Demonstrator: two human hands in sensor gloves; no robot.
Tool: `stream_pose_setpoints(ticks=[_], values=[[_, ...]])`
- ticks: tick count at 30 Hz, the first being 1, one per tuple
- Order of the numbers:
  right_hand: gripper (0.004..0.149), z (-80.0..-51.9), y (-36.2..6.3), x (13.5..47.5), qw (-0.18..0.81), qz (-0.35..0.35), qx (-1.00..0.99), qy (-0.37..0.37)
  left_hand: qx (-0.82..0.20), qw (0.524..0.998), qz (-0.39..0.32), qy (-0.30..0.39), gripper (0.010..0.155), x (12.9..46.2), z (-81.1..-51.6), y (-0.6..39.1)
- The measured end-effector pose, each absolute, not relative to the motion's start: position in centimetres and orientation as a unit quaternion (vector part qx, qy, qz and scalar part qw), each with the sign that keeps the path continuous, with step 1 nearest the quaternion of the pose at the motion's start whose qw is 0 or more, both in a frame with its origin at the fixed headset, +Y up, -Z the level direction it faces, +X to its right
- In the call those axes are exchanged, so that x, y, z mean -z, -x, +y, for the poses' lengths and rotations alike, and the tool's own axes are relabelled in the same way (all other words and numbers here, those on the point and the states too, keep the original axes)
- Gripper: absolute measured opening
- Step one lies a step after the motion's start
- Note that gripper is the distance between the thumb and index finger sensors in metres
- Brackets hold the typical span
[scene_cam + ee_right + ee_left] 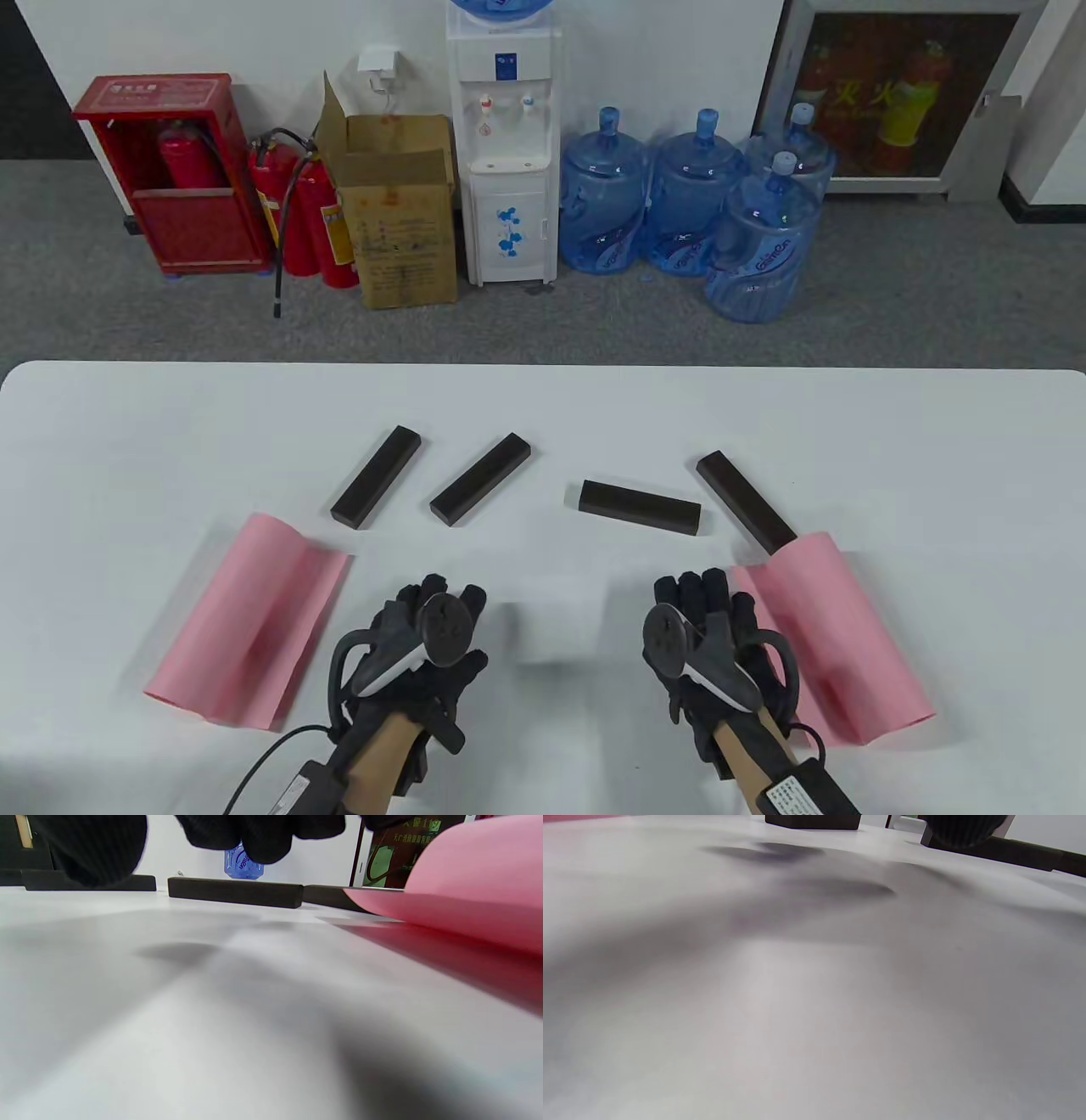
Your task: Unroll papers and secure with paperweights
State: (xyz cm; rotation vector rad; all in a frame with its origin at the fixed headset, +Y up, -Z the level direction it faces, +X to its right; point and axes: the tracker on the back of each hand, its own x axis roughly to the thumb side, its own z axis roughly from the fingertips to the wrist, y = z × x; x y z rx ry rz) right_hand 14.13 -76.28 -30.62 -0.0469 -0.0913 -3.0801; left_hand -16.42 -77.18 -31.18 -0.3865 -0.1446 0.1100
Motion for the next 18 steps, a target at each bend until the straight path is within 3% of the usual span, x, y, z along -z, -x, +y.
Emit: stream_pose_setpoints(ticks=[18], values=[[0.078,-76.47,-14.19,30.74,0.030,-0.051,0.998,0.012,-0.060,0.978,-0.068,0.190,0.073,31.38,-77.11,16.97]])
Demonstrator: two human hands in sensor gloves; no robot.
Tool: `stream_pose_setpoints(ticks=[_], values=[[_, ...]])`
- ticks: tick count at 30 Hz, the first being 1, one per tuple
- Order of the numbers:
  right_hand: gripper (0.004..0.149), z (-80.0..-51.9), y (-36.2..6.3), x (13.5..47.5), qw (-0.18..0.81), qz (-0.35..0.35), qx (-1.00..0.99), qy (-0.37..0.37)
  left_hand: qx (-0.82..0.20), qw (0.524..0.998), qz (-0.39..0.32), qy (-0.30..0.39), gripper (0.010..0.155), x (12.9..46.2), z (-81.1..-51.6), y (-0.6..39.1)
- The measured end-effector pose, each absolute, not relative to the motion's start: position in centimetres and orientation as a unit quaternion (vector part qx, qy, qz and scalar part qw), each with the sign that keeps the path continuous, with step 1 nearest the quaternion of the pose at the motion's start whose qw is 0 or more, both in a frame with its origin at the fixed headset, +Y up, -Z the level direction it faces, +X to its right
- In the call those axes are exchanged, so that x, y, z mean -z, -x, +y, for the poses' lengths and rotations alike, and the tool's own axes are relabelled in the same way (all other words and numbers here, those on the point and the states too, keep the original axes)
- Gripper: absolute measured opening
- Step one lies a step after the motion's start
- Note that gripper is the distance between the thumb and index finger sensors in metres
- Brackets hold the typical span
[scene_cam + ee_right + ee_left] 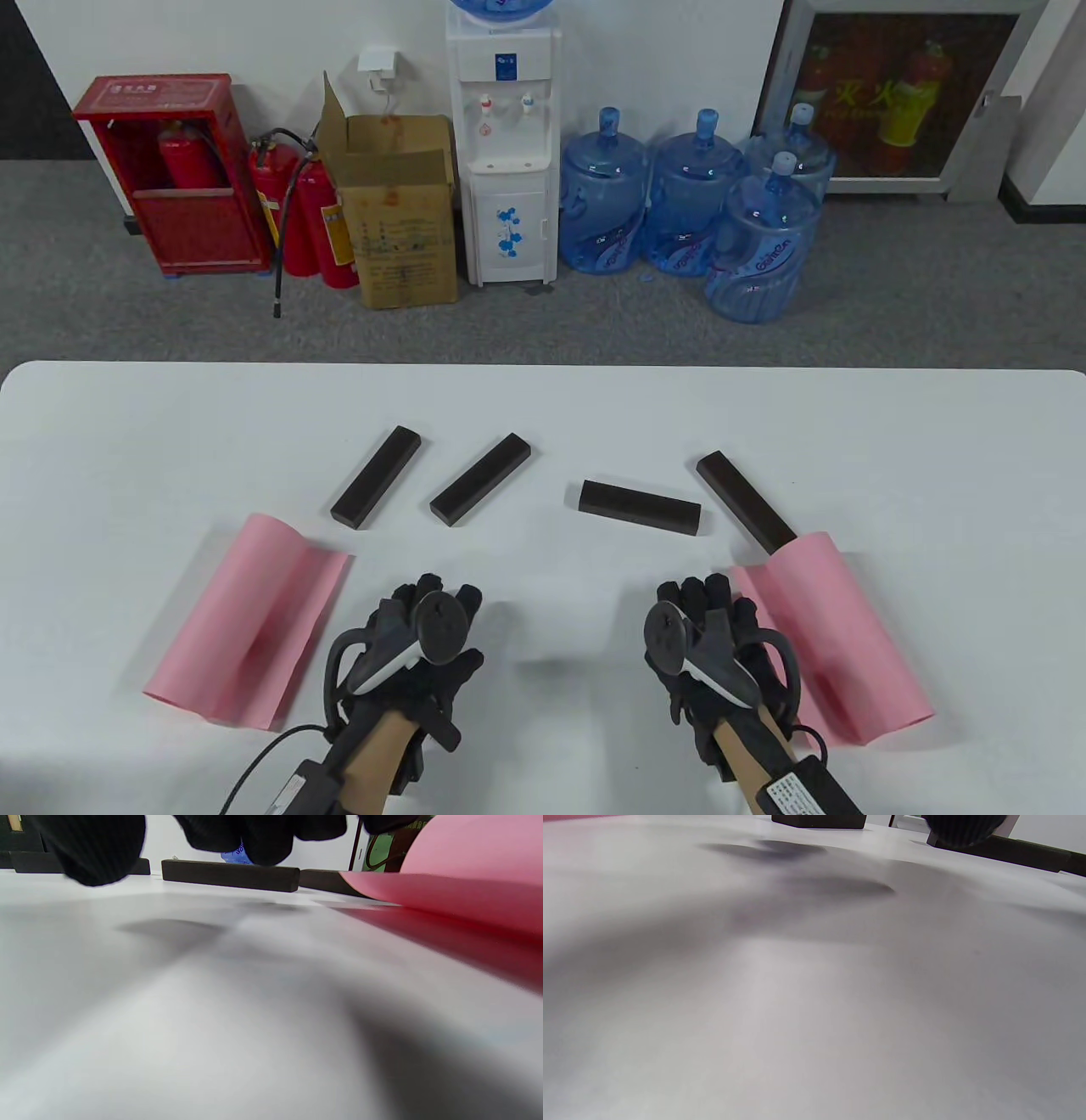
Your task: Unroll papers and secure with paperweights
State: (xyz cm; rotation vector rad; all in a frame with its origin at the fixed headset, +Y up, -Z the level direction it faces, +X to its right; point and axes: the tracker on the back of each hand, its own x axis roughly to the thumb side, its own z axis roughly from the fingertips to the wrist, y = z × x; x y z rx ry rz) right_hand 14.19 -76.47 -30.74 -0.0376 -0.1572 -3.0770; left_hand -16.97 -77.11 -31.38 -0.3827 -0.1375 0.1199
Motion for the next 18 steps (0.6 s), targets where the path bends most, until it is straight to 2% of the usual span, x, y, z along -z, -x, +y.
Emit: stream_pose_setpoints(ticks=[5,10,14,18], values=[[0.078,-75.0,-14.3,30.9,-0.004,-0.043,0.999,0.009,-0.063,0.977,-0.070,0.190,0.073,31.5,-77.1,17.0],[0.077,-71.7,-15.5,31.4,-0.045,-0.026,0.999,-0.010,-0.064,0.977,-0.072,0.189,0.073,31.4,-77.2,17.1],[0.075,-68.9,-18.3,32.1,-0.075,-0.018,0.996,-0.055,-0.065,0.977,-0.074,0.190,0.073,31.4,-77.2,17.1],[0.071,-67.8,-22.4,33.0,-0.076,-0.025,0.991,-0.111,-0.065,0.977,-0.074,0.192,0.073,31.4,-77.1,17.1]])
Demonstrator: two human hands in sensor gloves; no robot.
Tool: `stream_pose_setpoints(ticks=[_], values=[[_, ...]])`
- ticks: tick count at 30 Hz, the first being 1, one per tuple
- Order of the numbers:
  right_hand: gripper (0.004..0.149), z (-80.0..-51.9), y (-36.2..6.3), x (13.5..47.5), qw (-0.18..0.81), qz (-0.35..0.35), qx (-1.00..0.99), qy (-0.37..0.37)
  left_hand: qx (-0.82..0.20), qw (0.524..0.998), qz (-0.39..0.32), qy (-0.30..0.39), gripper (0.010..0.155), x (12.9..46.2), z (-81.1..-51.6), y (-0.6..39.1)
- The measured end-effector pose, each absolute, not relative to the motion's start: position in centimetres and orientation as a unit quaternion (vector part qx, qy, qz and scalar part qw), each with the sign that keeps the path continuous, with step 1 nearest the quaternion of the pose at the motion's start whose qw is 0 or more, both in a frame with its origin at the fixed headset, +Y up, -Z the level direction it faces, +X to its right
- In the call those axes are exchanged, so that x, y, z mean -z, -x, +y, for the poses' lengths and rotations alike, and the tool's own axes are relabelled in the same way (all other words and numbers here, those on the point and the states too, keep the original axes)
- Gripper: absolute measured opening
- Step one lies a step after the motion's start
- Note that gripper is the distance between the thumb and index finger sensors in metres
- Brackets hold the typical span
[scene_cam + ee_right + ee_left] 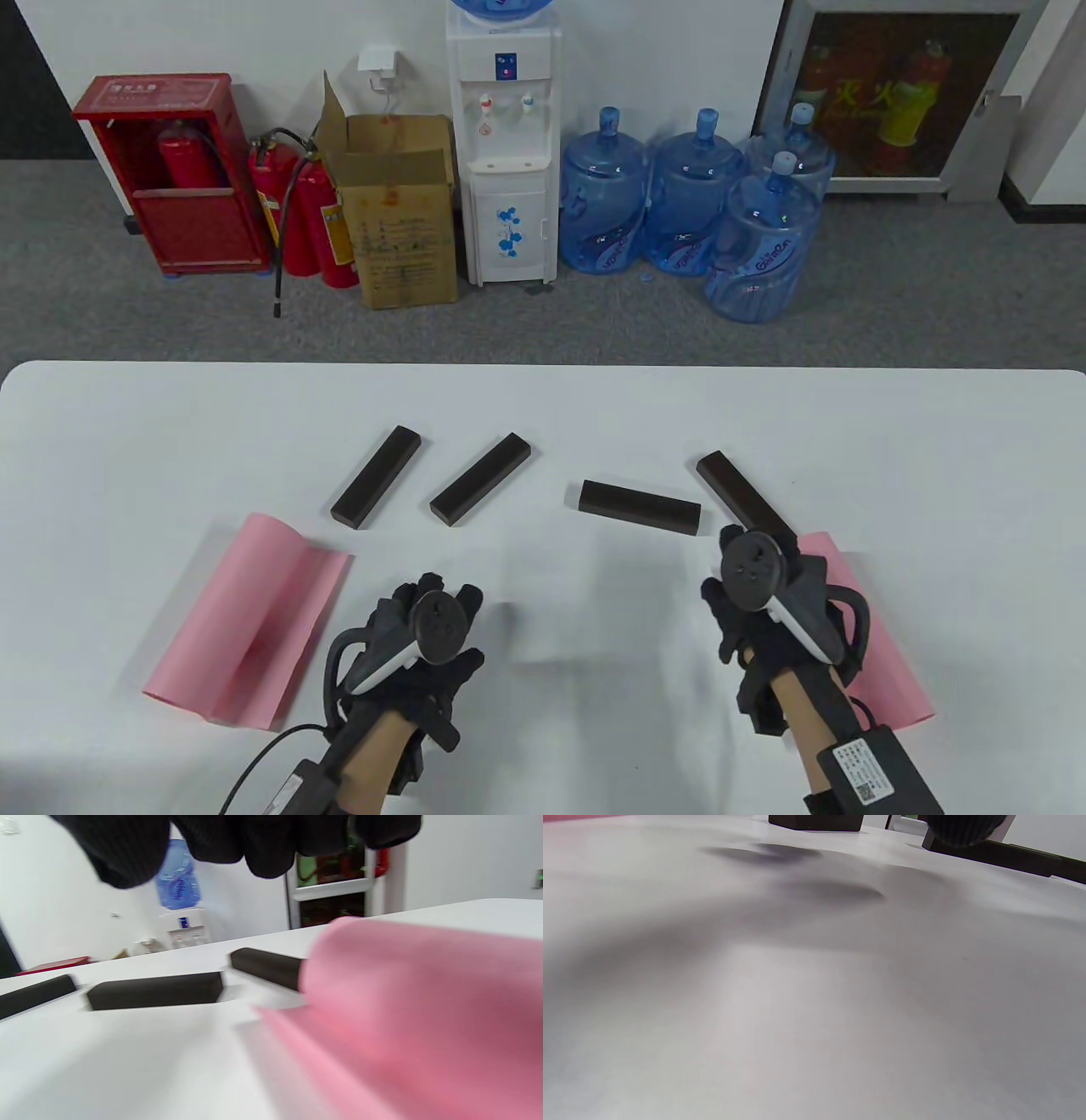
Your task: Unroll papers and secure with paperweights
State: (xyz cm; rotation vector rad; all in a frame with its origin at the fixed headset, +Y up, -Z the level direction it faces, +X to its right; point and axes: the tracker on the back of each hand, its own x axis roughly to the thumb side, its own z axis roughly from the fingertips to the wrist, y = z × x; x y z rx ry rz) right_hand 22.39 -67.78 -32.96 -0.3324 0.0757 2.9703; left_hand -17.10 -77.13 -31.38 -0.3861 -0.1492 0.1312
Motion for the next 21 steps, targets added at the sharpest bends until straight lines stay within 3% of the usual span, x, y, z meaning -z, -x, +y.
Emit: stream_pose_setpoints(ticks=[6,11,14,21], values=[[0.065,-68.1,-29.1,33.2,0.065,0.044,-0.976,0.203,-0.062,0.976,-0.074,0.197,0.072,31.3,-77.1,17.0],[0.074,-70.0,-32.1,32.8,0.059,0.109,-0.961,0.249,-0.062,0.975,-0.074,0.201,0.072,31.3,-77.2,17.0],[0.082,-71.5,-32.9,32.7,0.091,0.157,-0.952,0.245,-0.060,0.974,-0.074,0.203,0.072,31.3,-77.2,16.9],[0.094,-73.9,-32.3,32.6,0.134,0.192,-0.950,0.208,-0.058,0.974,-0.073,0.207,0.072,31.3,-77.2,16.8]])
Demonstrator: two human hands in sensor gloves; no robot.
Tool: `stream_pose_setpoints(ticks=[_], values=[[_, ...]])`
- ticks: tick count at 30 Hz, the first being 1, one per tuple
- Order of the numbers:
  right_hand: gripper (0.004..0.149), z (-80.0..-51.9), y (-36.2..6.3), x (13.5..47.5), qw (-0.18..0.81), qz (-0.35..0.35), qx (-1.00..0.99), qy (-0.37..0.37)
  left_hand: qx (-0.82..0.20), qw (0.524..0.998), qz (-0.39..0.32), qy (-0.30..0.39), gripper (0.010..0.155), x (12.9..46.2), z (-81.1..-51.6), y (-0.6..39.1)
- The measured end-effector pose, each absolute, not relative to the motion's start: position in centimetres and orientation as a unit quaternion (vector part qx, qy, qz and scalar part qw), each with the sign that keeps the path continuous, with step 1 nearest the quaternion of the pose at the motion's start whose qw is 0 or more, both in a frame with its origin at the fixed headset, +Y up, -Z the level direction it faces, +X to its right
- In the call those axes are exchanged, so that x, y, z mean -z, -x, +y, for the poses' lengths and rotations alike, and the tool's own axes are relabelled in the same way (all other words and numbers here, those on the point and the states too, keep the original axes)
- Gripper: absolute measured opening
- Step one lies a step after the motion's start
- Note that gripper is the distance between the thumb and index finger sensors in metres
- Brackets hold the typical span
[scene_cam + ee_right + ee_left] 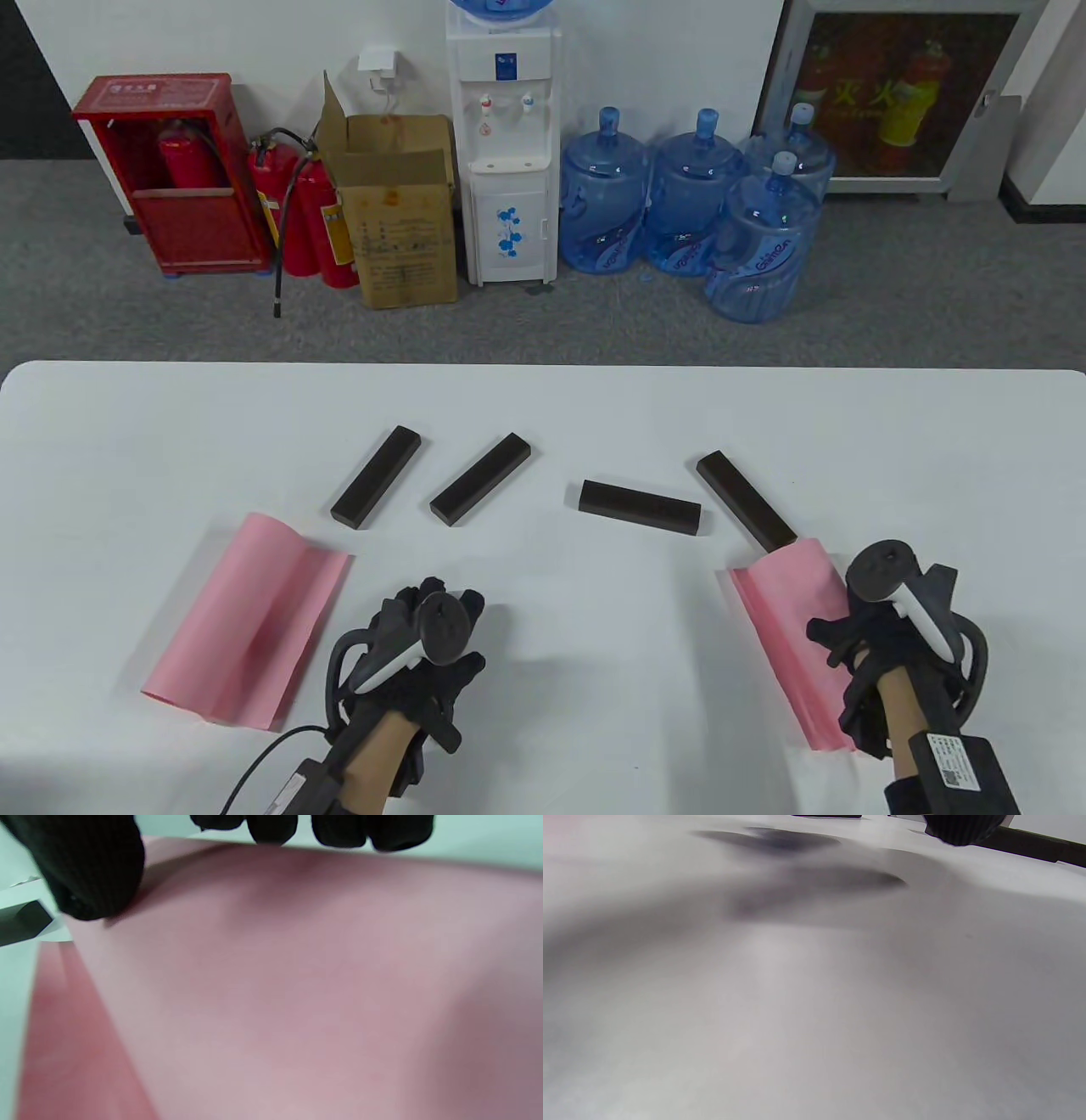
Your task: Unroll papers and secure with paperweights
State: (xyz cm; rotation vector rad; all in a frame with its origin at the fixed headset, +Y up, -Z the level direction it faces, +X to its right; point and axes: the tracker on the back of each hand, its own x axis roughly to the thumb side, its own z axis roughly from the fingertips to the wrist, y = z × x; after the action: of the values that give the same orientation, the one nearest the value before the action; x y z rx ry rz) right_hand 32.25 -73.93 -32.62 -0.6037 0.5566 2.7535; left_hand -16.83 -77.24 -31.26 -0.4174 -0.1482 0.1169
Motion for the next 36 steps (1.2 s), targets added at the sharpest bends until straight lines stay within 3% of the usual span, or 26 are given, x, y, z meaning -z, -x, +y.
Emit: stream_pose_setpoints(ticks=[5,10,14,19,23,25,30,36], values=[[0.096,-74.5,-30.0,32.5,0.112,0.164,-0.960,0.196,-0.056,0.974,-0.074,0.208,0.072,31.3,-77.3,16.8],[0.092,-72.4,-26.6,32.0,0.074,0.133,-0.973,0.172,-0.056,0.973,-0.074,0.210,0.072,31.2,-77.3,16.7],[0.091,-69.7,-23.6,31.6,0.120,0.104,-0.979,0.130,-0.057,0.973,-0.075,0.211,0.072,31.2,-77.3,16.6],[0.090,-67.7,-20.1,31.7,0.269,0.070,-0.956,0.095,-0.060,0.973,-0.077,0.212,0.072,31.2,-77.3,16.6],[0.091,-69.6,-18.5,32.0,0.366,0.066,-0.922,0.106,-0.060,0.972,-0.078,0.212,0.072,31.2,-77.4,16.6],[0.093,-71.8,-17.8,32.3,0.393,0.085,-0.907,0.123,-0.061,0.972,-0.078,0.213,0.072,31.2,-77.4,16.5],[0.097,-75.6,-17.4,32.3,0.379,0.119,-0.906,0.147,-0.058,0.971,-0.083,0.216,0.072,31.1,-77.4,16.3],[0.096,-76.6,-17.7,32.0,0.372,0.124,-0.907,0.155,-0.063,0.971,-0.104,0.207,0.073,30.6,-76.6,14.2]])
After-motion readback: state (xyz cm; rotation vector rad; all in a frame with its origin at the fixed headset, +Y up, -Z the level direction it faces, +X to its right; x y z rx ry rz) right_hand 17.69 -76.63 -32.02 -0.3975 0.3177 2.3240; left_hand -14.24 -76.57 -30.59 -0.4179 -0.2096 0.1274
